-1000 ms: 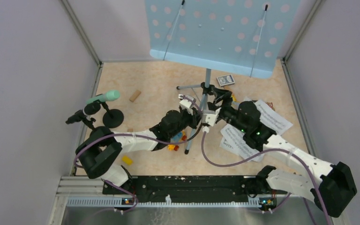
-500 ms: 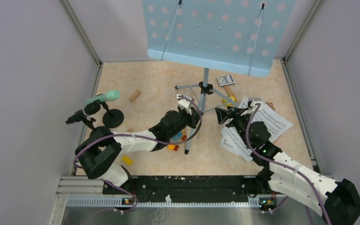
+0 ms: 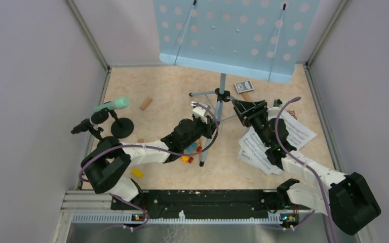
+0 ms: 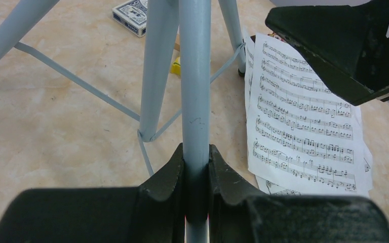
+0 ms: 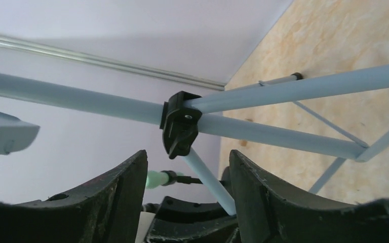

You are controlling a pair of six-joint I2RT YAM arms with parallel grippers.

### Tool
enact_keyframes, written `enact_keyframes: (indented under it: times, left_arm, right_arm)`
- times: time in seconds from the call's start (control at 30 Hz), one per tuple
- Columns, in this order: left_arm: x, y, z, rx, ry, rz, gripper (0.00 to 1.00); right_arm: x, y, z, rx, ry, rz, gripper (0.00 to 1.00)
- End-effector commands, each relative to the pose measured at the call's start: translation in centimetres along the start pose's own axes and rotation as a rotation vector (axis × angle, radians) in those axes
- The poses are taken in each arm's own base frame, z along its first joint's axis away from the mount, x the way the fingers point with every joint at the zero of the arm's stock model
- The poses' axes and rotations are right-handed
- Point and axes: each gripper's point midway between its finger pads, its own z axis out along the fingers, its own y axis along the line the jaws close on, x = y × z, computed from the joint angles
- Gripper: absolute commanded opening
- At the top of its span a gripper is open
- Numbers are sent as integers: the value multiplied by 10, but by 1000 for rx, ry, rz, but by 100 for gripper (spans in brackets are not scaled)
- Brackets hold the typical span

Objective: Pack up the instrument practice props

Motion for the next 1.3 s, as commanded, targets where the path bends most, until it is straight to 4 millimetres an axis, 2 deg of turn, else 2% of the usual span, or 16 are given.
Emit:
enact_keyframes:
  times: [0.0,0.17,0.27,0.63,0.77,0.87,1.03,1.13,1.23,1.27]
  left_arm:
    - [66,32,-19,-101,239,55,1]
    - [66,32,-19,-104,236,51,0]
    - [64,33,-19,-110,231,50,0]
    - [55,35,-19,-126,207,62,0]
    - [57,35,-20,-128,210,57,0]
    - [56,36,-20,-133,206,62,0]
    - [54,36,-20,-131,204,72,0]
    - [54,35,-19,-120,207,82,0]
    - [53,34,-16,-107,214,118,0]
    - [53,34,-15,-105,219,126,0]
  right_arm:
    - [-8,51,7,-180,24,178,59]
    - [-8,53,19,-173,36,178,57]
    - [-10,47,26,-149,26,178,56]
    - [1,40,37,-137,86,193,37]
    - [5,39,37,-141,107,193,21]
    - [8,38,36,-146,123,151,0]
    - [15,41,38,-180,158,-40,0]
    - [22,60,36,-300,199,-275,0]
    - [39,82,24,-508,251,-574,0]
    - [46,82,20,-562,263,-693,0]
